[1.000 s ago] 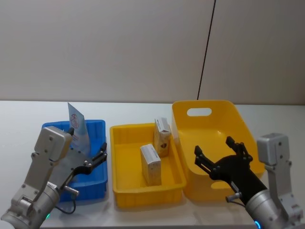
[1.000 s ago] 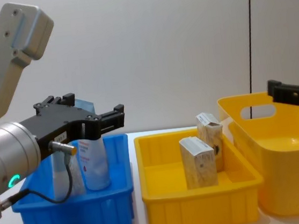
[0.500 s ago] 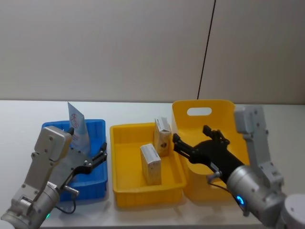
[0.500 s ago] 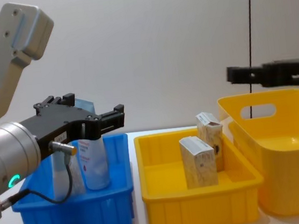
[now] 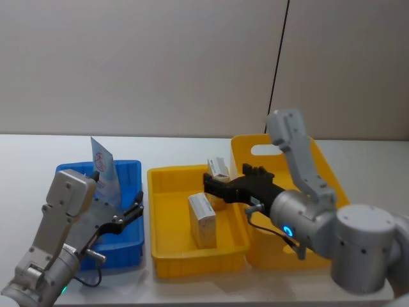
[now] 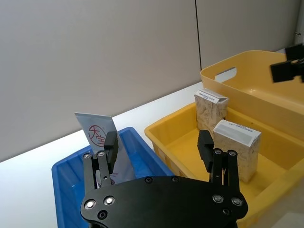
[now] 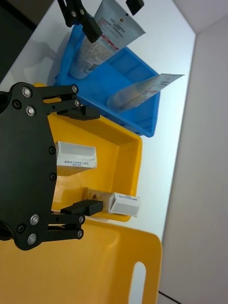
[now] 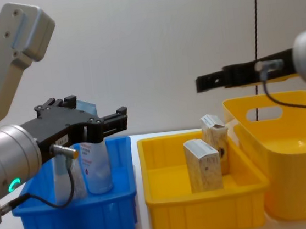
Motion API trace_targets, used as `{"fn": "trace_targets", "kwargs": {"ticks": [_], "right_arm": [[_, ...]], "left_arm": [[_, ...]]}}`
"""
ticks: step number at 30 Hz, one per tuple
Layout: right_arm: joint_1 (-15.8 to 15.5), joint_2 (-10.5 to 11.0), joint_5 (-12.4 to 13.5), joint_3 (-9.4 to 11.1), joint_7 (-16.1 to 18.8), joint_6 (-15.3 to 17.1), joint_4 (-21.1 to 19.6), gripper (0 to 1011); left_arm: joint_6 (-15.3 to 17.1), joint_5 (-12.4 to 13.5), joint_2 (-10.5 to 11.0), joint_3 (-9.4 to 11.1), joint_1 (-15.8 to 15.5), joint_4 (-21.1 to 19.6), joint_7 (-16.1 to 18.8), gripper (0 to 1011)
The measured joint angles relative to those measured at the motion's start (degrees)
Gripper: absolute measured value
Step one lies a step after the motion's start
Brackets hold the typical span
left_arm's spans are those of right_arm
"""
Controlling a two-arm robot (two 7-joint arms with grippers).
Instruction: Bimanual collaborative sorting of washing and personal care products
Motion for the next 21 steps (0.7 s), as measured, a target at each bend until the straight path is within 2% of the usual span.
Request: {"fn": "trace_targets", "kwargs": {"ticks": [3,9,21], "right_arm": [[2.9,-1.1,-0.4,-1.2,-0.4,3.3,2.5,1003],[6.9,-2.7,-1.4,-3.1,-1.0,7.5,6.5,1003],[10.8,-4.8,-3.0,-5.3,-2.2,12.6,11.7,1003]], "left_arm": [[0.0,0.0,0.0,0.0,0.0,0.0,0.0,1001],[0.0,0.0,0.0,0.0,0.0,0.0,0.0,1001],[0.0,0.0,0.0,0.0,0.0,0.0,0.0,1001]]}}
